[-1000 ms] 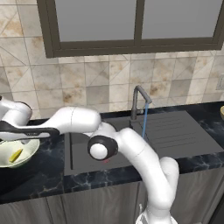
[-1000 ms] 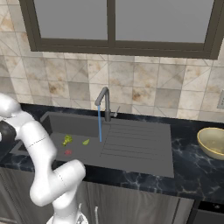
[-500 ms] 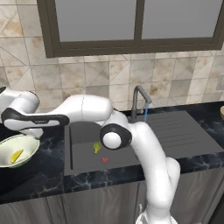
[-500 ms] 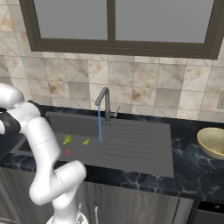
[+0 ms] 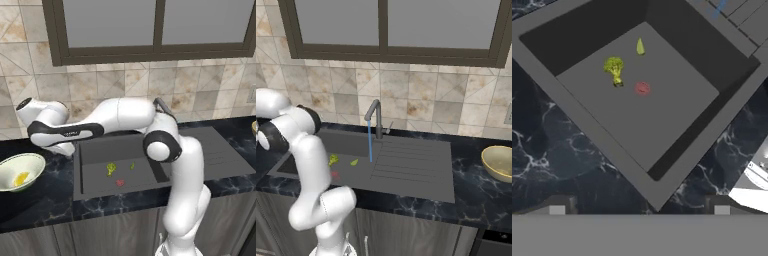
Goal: Pick the lemon wedges from the sink and place them in one bowl. Place the broccoli in the other bowl. Then turn off the sink faucet.
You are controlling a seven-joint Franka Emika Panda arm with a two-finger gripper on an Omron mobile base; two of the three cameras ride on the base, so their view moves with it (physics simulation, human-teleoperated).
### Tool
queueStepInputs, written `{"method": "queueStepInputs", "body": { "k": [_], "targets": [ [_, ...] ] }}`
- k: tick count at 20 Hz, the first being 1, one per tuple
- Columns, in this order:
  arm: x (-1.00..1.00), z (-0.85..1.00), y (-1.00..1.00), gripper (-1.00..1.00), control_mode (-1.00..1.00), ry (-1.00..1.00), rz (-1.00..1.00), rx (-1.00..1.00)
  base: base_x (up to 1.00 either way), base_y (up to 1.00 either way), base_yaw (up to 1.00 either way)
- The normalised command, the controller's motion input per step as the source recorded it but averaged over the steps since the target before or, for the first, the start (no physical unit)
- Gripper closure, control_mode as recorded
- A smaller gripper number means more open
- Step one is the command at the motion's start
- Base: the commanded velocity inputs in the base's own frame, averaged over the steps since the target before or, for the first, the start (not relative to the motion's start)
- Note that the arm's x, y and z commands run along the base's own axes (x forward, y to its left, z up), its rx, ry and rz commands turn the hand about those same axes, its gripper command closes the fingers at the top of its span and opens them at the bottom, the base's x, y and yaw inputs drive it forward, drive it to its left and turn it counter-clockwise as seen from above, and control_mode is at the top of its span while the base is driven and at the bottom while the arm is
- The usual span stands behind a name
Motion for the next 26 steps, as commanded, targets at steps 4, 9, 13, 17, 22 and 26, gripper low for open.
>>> {"method": "queueStepInputs", "body": {
  "k": [4, 9, 13, 17, 22, 26],
  "targets": [
    [0.0, 0.03, -0.89, -1.0, -1.0, 0.0, 0.0, 0.02, 0.0, 0.0, 0.0],
    [0.01, 0.14, -0.69, -1.0, -1.0, 0.0, 0.01, 0.07, 0.0, 0.0, 0.0],
    [0.13, 0.06, -0.64, -1.0, -1.0, 0.0, 0.07, 0.11, 0.0, 0.0, 0.0],
    [0.24, 0.01, -0.44, -1.0, -1.0, 0.04, 0.15, 0.1, 0.0, 0.0, 0.0],
    [0.22, 0.01, -0.14, -1.0, -1.0, 0.19, 0.2, 0.01, 0.0, 0.0, 0.0],
    [0.25, 0.0, 0.0, -1.0, -1.0, 0.32, 0.25, -0.03, 0.0, 0.0, 0.0]
  ]
}}
